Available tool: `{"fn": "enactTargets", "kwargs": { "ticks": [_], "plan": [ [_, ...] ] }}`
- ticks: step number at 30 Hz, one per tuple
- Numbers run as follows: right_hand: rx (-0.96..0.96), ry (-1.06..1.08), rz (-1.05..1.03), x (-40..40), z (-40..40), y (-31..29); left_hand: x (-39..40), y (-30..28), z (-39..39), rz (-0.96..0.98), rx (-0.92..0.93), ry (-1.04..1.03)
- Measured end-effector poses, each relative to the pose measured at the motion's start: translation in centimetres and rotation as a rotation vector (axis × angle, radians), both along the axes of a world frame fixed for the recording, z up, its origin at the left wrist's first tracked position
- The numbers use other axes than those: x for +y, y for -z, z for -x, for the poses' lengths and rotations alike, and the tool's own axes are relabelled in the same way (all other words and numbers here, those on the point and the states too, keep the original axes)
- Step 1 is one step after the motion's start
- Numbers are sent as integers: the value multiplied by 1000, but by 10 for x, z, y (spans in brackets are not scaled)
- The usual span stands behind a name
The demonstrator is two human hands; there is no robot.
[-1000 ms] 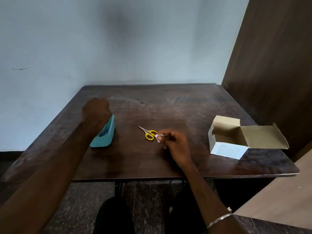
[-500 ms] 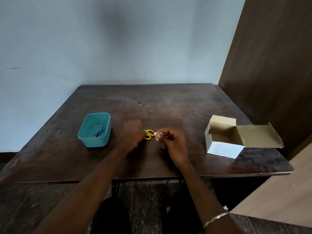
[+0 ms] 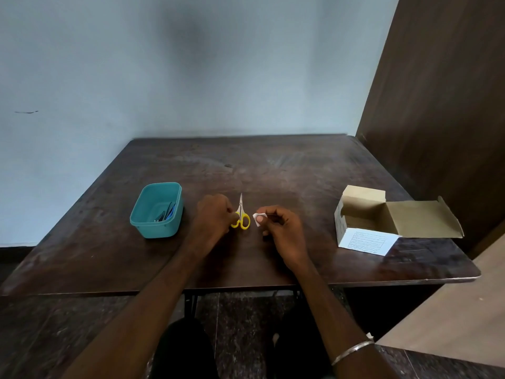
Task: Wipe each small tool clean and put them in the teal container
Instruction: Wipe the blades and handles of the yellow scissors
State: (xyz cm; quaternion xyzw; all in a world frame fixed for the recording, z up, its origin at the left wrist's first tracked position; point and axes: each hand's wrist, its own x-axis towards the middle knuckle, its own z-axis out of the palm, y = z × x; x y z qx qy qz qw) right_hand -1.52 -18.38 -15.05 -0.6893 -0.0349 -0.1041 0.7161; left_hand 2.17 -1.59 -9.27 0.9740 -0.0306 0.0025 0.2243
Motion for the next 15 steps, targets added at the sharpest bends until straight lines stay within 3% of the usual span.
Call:
{"fn": "enactTargets", "kwargs": {
  "ticks": [4, 7, 10, 15],
  "plan": [
    [-24, -56, 39, 1, 0, -1, 5, 6, 18, 53, -255, 50],
    [-77, -90, 43, 1, 1, -2, 5, 8, 30, 137, -346, 94],
    [-84, -116, 8, 1, 2, -2, 3, 10, 37, 314, -300, 100],
    [-52, -130, -34, 2, 4, -3, 1, 12, 41, 788, -100, -33]
  ]
}}
